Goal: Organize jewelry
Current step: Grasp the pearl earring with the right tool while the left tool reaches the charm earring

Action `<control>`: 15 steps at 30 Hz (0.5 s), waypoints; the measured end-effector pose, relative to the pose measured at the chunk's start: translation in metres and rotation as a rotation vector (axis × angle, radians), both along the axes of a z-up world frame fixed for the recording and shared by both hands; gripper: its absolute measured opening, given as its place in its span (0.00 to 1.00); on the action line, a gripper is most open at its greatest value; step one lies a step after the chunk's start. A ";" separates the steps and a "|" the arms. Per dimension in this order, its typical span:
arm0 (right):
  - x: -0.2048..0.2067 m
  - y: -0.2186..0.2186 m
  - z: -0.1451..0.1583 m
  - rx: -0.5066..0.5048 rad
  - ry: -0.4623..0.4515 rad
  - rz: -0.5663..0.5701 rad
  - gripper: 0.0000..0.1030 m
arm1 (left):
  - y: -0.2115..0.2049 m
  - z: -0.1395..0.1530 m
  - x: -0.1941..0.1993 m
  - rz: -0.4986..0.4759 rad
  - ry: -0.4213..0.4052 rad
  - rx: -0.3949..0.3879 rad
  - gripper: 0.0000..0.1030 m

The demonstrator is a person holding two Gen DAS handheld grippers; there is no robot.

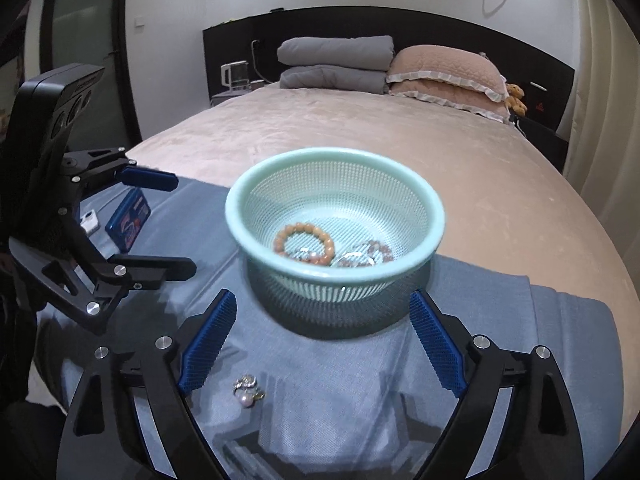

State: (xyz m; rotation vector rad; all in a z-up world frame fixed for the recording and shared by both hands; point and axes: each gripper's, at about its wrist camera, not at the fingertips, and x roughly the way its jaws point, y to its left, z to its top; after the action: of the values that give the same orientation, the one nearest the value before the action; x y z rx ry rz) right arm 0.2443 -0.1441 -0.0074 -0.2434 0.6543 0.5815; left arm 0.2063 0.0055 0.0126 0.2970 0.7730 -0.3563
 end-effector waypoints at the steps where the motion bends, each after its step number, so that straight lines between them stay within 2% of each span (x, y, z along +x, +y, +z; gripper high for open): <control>1: -0.007 0.002 -0.006 -0.013 -0.004 0.017 0.81 | -0.001 -0.004 -0.005 -0.009 -0.001 0.001 0.94; 5: -0.029 0.004 -0.029 -0.035 0.018 0.077 0.72 | 0.000 -0.015 -0.030 -0.027 -0.050 -0.027 0.93; 6: -0.032 0.004 -0.033 -0.034 0.025 0.084 0.67 | 0.001 -0.017 -0.035 -0.036 -0.055 -0.044 0.93; 9: -0.040 0.002 -0.045 -0.018 0.061 0.094 0.57 | -0.001 -0.025 -0.043 -0.061 -0.044 -0.070 0.87; 11: -0.042 0.003 -0.051 -0.017 0.077 0.106 0.50 | -0.005 -0.034 -0.045 -0.079 -0.027 -0.061 0.81; 15: -0.049 0.009 -0.060 -0.023 0.096 0.143 0.36 | -0.013 -0.052 -0.045 -0.112 0.007 -0.044 0.78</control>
State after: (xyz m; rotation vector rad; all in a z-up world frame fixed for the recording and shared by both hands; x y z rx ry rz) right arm 0.1958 -0.1348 -0.0672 -0.2868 0.7412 0.7262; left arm 0.1611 -0.0078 -0.0398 0.2990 0.7561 -0.4797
